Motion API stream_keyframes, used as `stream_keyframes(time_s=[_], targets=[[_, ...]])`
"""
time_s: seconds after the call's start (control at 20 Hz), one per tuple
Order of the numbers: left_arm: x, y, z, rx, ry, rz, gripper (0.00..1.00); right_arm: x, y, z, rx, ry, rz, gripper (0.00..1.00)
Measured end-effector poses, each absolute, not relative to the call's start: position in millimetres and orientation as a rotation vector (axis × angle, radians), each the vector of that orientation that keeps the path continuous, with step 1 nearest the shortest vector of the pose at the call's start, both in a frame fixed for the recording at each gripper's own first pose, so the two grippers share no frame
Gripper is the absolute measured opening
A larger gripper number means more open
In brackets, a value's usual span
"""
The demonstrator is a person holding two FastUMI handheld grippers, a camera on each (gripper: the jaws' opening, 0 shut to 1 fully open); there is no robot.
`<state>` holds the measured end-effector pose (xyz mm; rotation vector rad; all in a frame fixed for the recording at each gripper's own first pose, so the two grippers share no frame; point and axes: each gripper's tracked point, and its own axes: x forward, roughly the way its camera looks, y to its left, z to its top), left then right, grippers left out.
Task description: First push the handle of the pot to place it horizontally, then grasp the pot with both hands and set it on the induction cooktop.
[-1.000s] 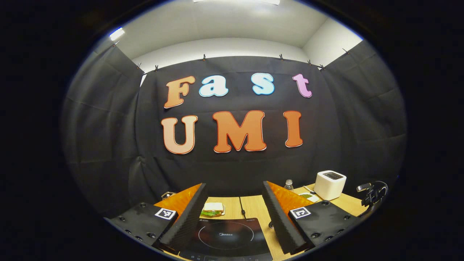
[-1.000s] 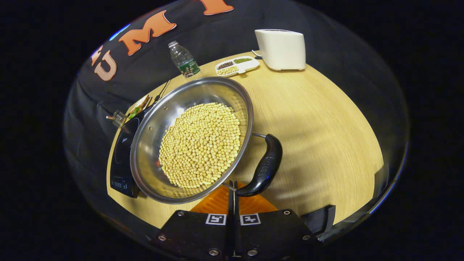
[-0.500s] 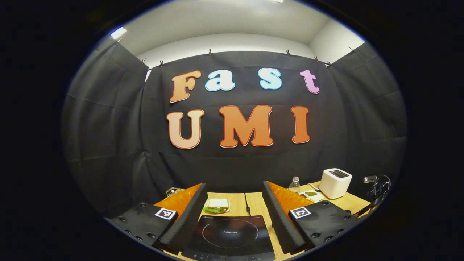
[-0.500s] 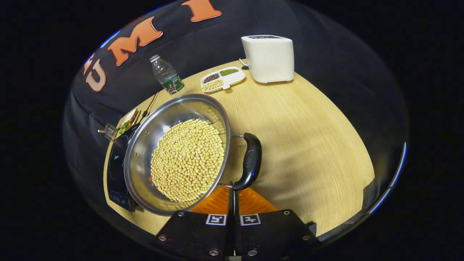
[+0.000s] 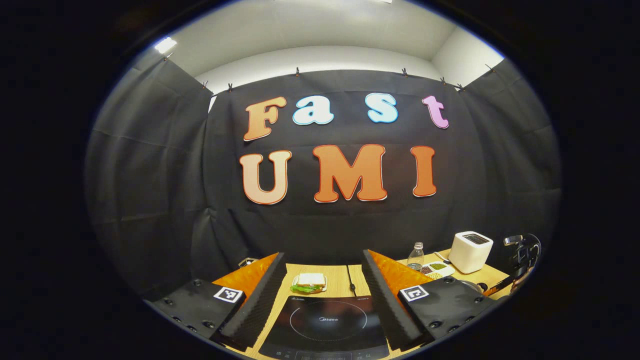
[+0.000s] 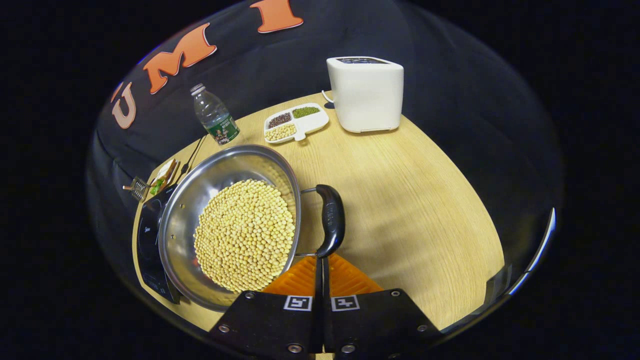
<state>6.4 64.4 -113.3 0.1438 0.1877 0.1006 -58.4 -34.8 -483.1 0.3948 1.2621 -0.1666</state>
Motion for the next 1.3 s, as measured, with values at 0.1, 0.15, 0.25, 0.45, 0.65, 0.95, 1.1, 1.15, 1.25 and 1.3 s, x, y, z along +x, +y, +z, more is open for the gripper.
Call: stream_keyframes(time_s=[0.1, 0.15, 0.25, 0.45, 0.65, 0.95, 1.1, 1.15, 1.25, 1.3], targets=[[6.6, 65.0, -116.3, 0.142, 0.188, 0.096, 0.98, -51.2, -40.4, -484.1, 0.401, 1.255, -0.185, 0.00], [7.4, 66.5, -118.1, 0.142, 0.192, 0.099, 1.00, -46.5, -41.0, -485.1, 0.406, 1.247, -0.190, 0.00], [9.4, 65.8, -121.5, 0.126, 0.195, 0.093, 1.00, -41.4, -43.5, -490.2, 0.411, 1.246, -0.203, 0.00], [12.3, 58.1, -139.0, 0.088, 0.235, 0.053, 0.97, -29.9, -47.7, -497.2, 0.410, 1.241, -0.220, 0.00], [13.9, 54.1, -155.4, 0.047, 0.278, 0.041, 0.99, -17.0, -47.9, -502.2, 0.417, 1.236, -0.228, 0.00], [21.7, 45.1, -194.2, -0.011, 0.386, 0.017, 0.96, -17.6, -43.2, -469.5, 0.446, 1.172, -0.163, 0.00], [25.8, 28.6, -224.2, -0.019, 0.449, -0.028, 0.96, -13.8, -47.6, -444.3, 0.429, 1.107, -0.134, 0.06], [27.0, 25.1, -238.2, -0.016, 0.480, -0.033, 0.96, -12.1, -47.6, -439.1, 0.421, 1.094, -0.126, 0.10], [29.9, 15.1, -261.6, -0.025, 0.537, -0.045, 0.96, -7.7, -43.1, -431.0, 0.408, 1.075, -0.099, 0.23], [31.9, 8.4, -272.8, -0.036, 0.563, -0.056, 0.96, -5.4, -39.2, -430.2, 0.404, 1.065, -0.090, 0.35]])
